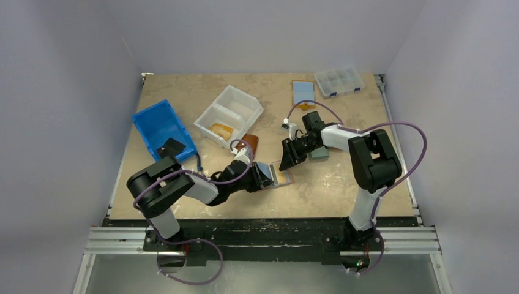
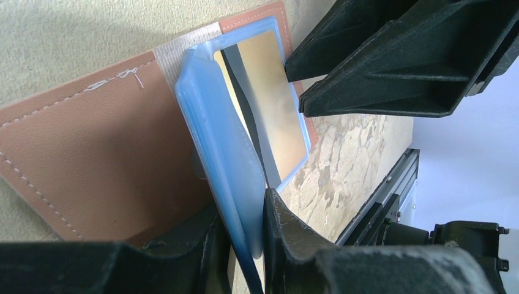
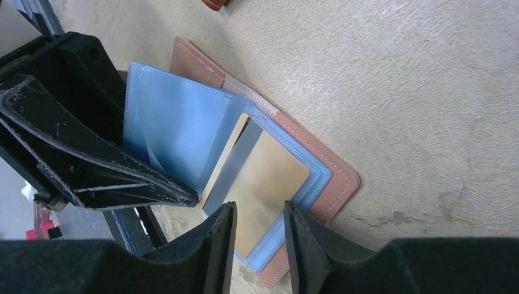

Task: Take the credit cards out of the card holder
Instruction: Remove the credit card from the card holder.

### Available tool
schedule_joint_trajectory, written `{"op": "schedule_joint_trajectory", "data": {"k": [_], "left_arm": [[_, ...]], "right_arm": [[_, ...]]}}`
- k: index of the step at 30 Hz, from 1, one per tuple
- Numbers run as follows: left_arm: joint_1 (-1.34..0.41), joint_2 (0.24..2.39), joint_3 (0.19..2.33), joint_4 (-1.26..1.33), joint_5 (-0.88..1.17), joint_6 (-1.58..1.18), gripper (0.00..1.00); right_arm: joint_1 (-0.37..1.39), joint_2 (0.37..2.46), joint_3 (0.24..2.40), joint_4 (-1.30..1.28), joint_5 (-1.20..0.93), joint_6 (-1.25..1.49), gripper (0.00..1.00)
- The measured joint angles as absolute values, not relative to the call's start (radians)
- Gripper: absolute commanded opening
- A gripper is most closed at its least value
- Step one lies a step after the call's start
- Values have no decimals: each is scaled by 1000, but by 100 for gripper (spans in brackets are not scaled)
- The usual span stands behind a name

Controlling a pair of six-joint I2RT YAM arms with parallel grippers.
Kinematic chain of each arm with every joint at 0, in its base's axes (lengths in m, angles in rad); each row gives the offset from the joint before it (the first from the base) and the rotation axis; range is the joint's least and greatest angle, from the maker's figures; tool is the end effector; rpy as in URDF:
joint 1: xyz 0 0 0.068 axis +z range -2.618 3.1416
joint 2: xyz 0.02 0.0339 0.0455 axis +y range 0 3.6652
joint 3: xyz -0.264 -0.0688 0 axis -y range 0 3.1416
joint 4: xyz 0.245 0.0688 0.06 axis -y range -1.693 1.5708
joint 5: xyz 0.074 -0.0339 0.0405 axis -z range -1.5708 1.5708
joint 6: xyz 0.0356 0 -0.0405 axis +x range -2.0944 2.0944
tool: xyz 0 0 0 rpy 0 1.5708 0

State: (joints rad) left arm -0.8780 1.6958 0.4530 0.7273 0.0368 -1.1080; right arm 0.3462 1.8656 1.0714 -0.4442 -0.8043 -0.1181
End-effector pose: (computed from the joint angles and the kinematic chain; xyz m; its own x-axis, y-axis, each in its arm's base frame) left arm 0.1804 -0.2193 0.1088 -0.8469 -0.3797 -0.3722 0.0707 0.6134 -0.7866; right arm 0.3143 0.1407 0.1401 -0.8292 -0.3860 -0.4043 -0.5581 0.5309 0.6377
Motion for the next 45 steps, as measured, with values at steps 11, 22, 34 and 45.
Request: {"op": "schedule_joint_trajectory", "data": {"k": [11,22,34,45], "left_arm": [[-872,1713,453,761,57,-1108,29],[-871,1721,453,783,75,-1108,32],[-862,1674,429,762,61,-1112,48],[-852,1488,407,509,-42,-1098,53]], "right_arm": [[344,1885,1074,-422,-797,-89,25],[342,1899,1077,-402,-796,-85,9],[355,1899,1080,-401,-742,-52,12],[373,1905,1083,-401,-742,-37,12]]}}
